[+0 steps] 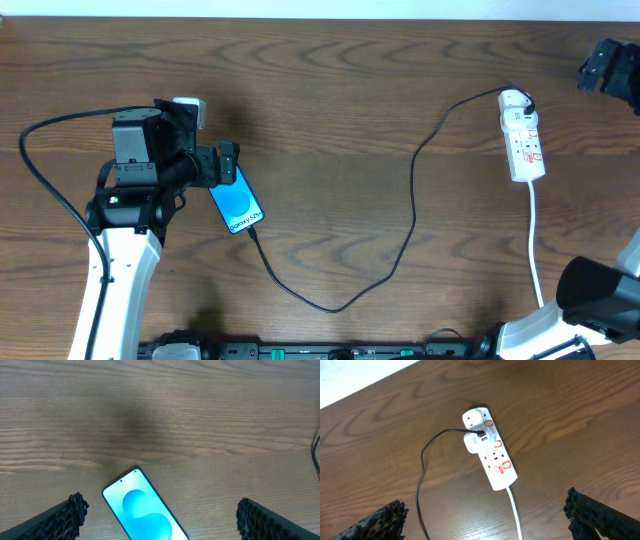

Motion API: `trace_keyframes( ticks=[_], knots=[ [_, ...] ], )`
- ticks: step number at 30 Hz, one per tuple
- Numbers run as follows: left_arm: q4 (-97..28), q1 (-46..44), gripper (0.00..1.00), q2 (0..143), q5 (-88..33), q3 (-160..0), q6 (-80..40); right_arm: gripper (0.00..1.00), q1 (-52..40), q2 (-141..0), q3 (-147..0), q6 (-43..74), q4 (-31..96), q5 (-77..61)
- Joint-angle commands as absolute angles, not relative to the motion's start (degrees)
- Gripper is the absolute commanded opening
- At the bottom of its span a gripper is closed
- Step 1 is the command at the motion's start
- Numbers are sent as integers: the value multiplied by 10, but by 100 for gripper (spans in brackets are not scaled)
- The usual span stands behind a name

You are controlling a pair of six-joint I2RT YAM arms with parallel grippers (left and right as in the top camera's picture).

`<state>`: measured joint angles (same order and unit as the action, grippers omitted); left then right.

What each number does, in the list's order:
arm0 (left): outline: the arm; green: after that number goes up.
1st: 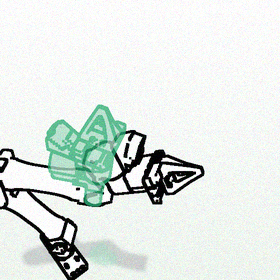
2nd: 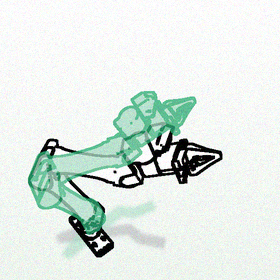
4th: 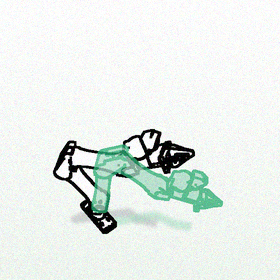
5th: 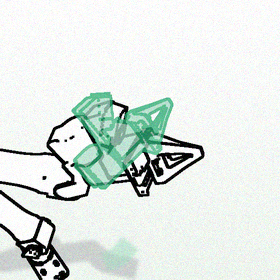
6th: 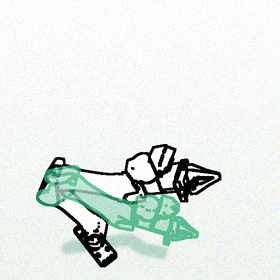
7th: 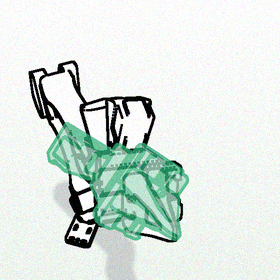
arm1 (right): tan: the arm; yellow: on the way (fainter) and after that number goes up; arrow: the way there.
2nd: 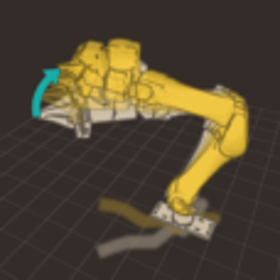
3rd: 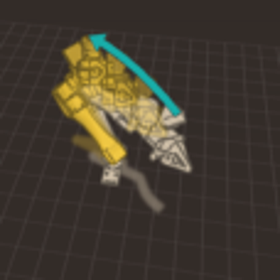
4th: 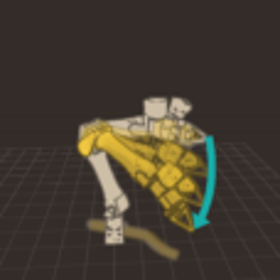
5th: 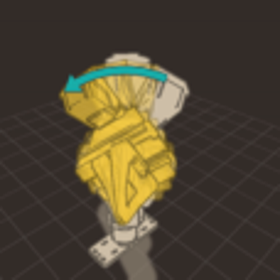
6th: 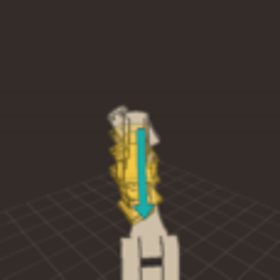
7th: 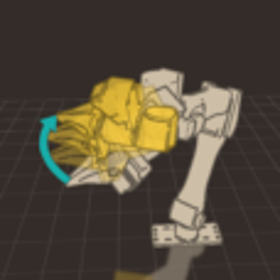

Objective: Plug charger to phone and switch on socket

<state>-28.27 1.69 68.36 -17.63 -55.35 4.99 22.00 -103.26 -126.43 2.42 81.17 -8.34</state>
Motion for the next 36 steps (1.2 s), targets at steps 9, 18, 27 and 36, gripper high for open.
trace_keyframes(
  ticks=[9,18,27,36],
  knots=[
    [-283,15,98,681,-170,-569,62,99,221,-1035,-1267,32,812,-91],
    [-283,15,98,681,-170,-568,62,99,221,-1035,-1267,32,813,-91],
    [-283,15,98,681,-170,-569,62,99,221,-1035,-1267,32,812,-91],
    [-295,15,98,680,-166,-568,67,99,221,-1035,-1267,32,812,-91]
  ],
)
